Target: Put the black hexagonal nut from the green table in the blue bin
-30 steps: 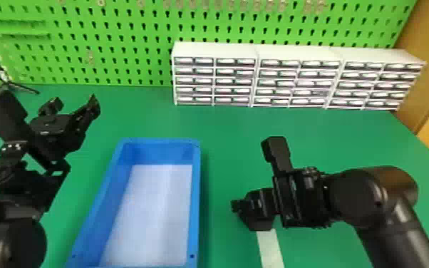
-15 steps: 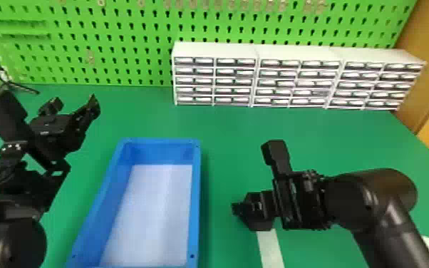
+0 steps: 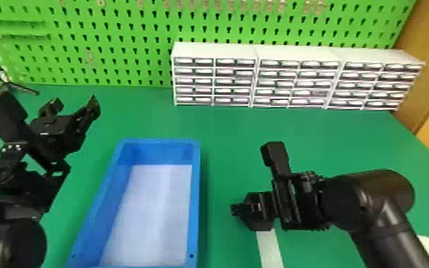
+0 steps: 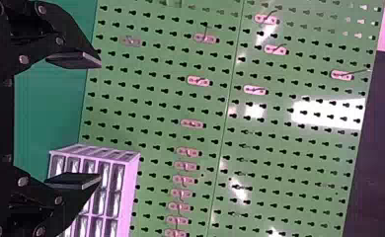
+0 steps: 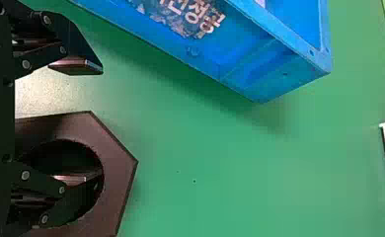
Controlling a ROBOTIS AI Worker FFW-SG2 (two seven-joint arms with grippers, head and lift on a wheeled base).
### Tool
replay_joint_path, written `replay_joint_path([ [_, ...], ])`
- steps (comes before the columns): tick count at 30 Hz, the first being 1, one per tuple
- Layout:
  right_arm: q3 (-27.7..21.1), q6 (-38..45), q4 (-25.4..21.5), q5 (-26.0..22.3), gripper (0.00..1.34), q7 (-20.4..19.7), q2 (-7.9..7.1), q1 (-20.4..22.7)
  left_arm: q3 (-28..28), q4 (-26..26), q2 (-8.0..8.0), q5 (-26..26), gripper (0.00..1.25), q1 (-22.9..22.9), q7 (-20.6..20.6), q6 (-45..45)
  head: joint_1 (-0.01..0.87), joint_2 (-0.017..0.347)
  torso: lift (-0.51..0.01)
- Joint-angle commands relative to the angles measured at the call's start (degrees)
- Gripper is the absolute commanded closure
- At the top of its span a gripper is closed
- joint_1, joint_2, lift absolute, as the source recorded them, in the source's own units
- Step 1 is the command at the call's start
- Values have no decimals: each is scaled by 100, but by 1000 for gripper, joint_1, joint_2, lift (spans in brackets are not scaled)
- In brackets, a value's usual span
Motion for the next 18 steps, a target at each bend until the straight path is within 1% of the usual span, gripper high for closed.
replay_joint_path([
  [1,10,-14,42,84,535,49,-1,9,0,0,0,0,433,0,0,-3,692,8,-97],
  [8,28,-58,104,163,535,128,-1,9,-9,0,0,0,433,-8,0,6,692,8,-97],
  [18,72,-172,192,374,535,418,-1,9,-9,0,0,0,433,-8,0,-3,692,8,-97],
])
